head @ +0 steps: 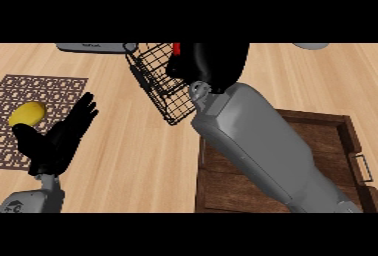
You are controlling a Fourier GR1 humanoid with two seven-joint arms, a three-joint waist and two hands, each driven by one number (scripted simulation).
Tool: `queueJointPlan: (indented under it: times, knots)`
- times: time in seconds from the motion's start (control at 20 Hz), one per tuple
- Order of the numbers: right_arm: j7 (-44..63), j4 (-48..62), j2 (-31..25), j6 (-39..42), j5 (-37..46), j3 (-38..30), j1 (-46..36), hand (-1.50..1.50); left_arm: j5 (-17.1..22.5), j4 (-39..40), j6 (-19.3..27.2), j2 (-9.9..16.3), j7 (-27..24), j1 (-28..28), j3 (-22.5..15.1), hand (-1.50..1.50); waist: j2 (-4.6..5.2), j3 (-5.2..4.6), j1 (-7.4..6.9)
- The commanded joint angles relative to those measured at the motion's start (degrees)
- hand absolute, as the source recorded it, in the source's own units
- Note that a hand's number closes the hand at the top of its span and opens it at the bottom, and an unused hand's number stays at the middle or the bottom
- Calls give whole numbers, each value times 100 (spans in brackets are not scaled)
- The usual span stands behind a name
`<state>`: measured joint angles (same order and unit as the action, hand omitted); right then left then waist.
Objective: Pick the tomato from the tray and place it in the tiered basket
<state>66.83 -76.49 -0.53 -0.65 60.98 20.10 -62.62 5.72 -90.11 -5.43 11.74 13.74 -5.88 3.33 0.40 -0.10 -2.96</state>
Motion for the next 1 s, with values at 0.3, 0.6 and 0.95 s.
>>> queueJointPlan:
  times: [0.3,0.6,0.95]
  knots:
    - [644,1794,50,-1227,-344,36,-740,150,24,88,-170,114,-319,230,152,0,-6,0,43]
    - [321,2769,50,-1942,-320,158,-865,150,47,90,-53,47,102,-149,134,0,17,3,27]
    - [200,3186,50,-3221,26,22,-963,150,-29,231,-75,-47,-90,-121,48,0,41,2,-18]
